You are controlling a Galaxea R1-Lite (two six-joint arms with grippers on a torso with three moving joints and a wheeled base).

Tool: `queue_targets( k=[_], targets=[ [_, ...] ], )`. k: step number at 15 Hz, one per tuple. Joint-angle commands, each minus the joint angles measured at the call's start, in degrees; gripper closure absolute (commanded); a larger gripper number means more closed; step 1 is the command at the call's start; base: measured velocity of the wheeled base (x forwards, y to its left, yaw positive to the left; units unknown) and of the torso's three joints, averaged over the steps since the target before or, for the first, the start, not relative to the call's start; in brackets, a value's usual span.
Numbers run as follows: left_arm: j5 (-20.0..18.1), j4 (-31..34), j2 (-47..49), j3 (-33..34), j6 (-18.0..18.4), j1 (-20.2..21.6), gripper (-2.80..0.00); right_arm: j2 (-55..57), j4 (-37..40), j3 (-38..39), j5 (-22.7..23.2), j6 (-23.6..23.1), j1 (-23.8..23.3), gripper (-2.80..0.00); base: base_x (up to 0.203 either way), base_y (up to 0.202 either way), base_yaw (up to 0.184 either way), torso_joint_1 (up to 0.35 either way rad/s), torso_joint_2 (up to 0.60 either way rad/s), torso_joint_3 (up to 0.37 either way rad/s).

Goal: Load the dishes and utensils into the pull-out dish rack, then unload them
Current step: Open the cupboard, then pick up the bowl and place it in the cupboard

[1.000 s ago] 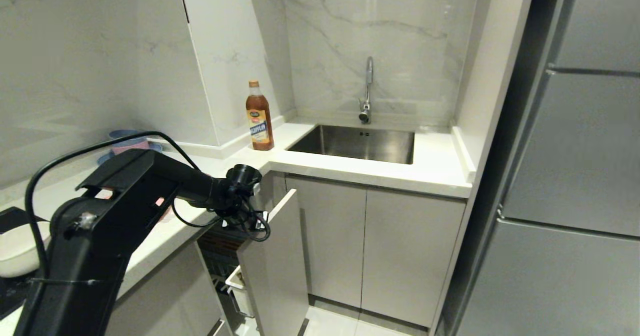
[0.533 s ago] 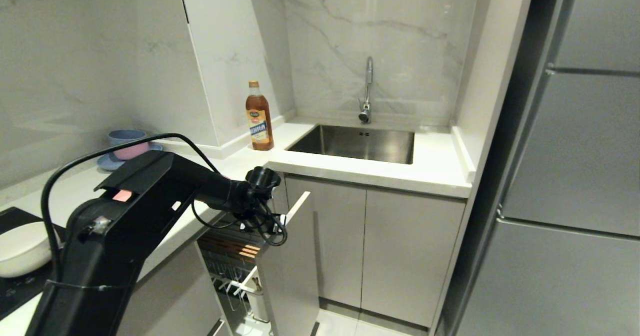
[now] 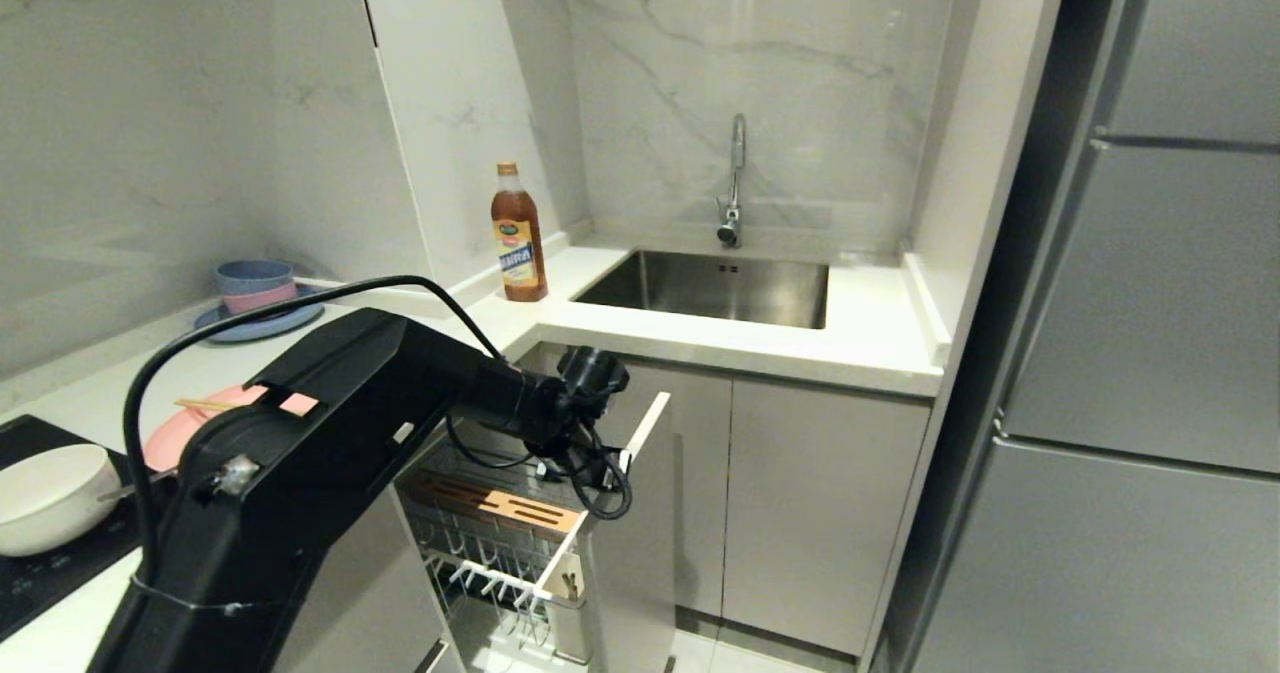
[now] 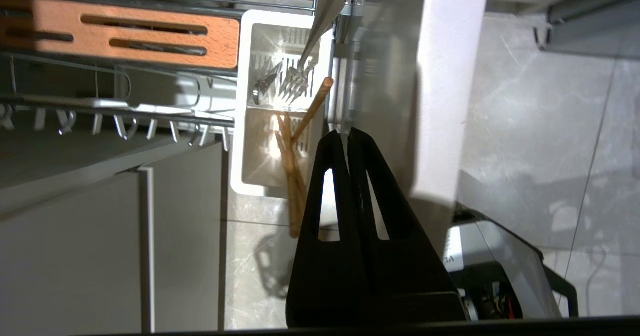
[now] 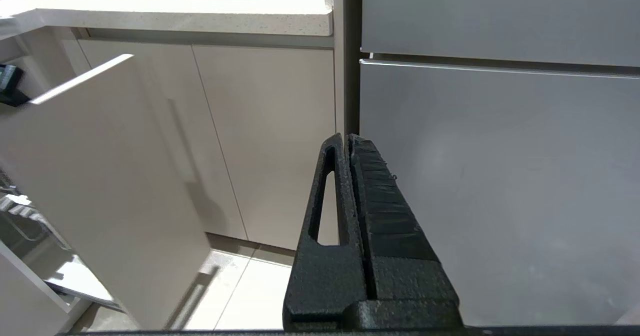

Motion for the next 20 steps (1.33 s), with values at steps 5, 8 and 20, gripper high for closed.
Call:
queue_targets(
  k=[5,8,20],
  targets=[
    [0.23,0.01,-0.34,-1.11,-1.41,-3.71,0.0,-0.02,0.06,0.18,0.0,0.01,0.0,0.0,0.0,0.0,0.0,0.0,0.0,0.0],
    [0.75,0.05,-0.57,-0.93,-2.12,-3.36,0.0,-0.02,-0.02,0.18,0.0,0.01,0.0,0.0,0.0,0.0,0.0,0.0,0.0,0.0],
    [7.9,0.04,-20.02,0.03,-2.52,5.32,0.0,-0.02,0.0,0.18,0.0,0.01,0.0,0.0,0.0,0.0,0.0,0.0,0.0,0.0]
  ],
)
